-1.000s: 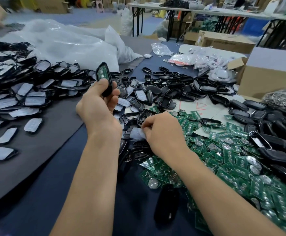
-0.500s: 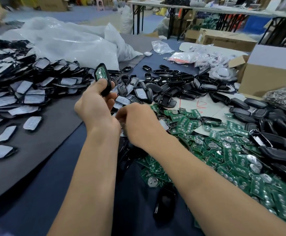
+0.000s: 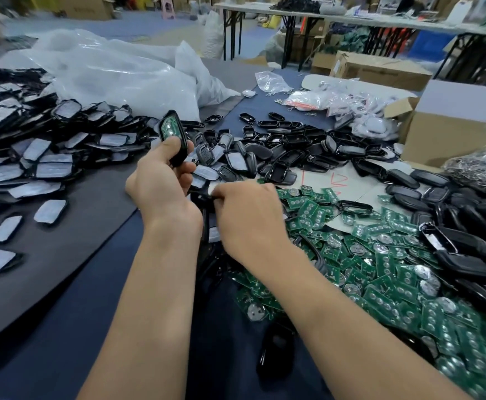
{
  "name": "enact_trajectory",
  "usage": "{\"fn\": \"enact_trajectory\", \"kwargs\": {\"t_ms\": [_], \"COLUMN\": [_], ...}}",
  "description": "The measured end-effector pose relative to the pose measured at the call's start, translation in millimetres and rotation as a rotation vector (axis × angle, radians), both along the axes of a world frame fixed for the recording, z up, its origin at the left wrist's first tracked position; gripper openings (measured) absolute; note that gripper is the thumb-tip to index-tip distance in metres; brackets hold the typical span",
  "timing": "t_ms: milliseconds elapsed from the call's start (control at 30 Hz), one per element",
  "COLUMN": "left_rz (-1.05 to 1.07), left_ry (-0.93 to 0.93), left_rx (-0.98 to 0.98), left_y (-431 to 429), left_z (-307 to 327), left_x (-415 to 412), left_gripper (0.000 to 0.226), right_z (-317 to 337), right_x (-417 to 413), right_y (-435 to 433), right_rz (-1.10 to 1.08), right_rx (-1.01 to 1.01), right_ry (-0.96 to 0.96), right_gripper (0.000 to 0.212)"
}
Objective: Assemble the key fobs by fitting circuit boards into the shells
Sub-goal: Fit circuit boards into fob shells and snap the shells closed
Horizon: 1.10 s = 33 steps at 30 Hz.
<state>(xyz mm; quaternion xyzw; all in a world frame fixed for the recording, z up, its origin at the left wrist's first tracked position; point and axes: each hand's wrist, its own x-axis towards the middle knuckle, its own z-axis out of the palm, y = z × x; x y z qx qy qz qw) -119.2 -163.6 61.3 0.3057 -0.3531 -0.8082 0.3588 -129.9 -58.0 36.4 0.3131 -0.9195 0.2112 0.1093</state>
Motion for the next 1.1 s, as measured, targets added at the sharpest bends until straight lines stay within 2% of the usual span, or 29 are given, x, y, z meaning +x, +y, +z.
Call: {"fn": "enact_trajectory", "kwargs": {"t_ms": [33,167,333,400,633,800,867,933,1033,1100], "left_rz": [-0.046,-0.32,-0.616,-0.688,-0.81,-0.882,-0.88,-0.861,-0.83,-0.85], "left_ry": [-0.004,0.0,-0.058,-0.091,-0.279,-0.293,-0.268,-0.244,-0.218,-0.202], "left_rx": [-0.01,-0.068,-0.271,-0.347,-0.536,-0.612,-0.598,-0.564,-0.486,-0.462], "left_y": [2,26,75,90,116,129,132,133,131,131], "left_z": [0,0,-11,-17,-33,-35,-35,-34,-35,-36], "left_x": [0,-1,-10,-11,-13,-6,-5,-5,-7,-7], "left_gripper": [0.01,0.011,0.015,0.018,0.017,0.021,0.019,0.013,0.014,0.017], "right_z": [2,9,-1,-7,-22,-27,-27,-27,-24,-24], "right_x": [-1,-6,-16,-19,-22,-23,-22,-22,-18,-14], "right_y": [13,81,156,171,180,180,180,180,178,175], "right_rz": [-0.033,-0.101,-0.294,-0.359,-0.323,-0.336,-0.328,-0.322,-0.277,-0.238], "right_rx": [-0.107,-0.497,-0.897,-1.005,-1.031,-0.954,-0.925,-0.923,-0.961,-0.961], "right_ry": [-0.01,-0.254,-0.374,-0.403,-0.399,-0.371,-0.362,-0.329,-0.313,-0.308], "right_gripper": [0.018,0.027,0.054,0.057,0.027,0.035,0.031,0.036,0.045,0.041]}}
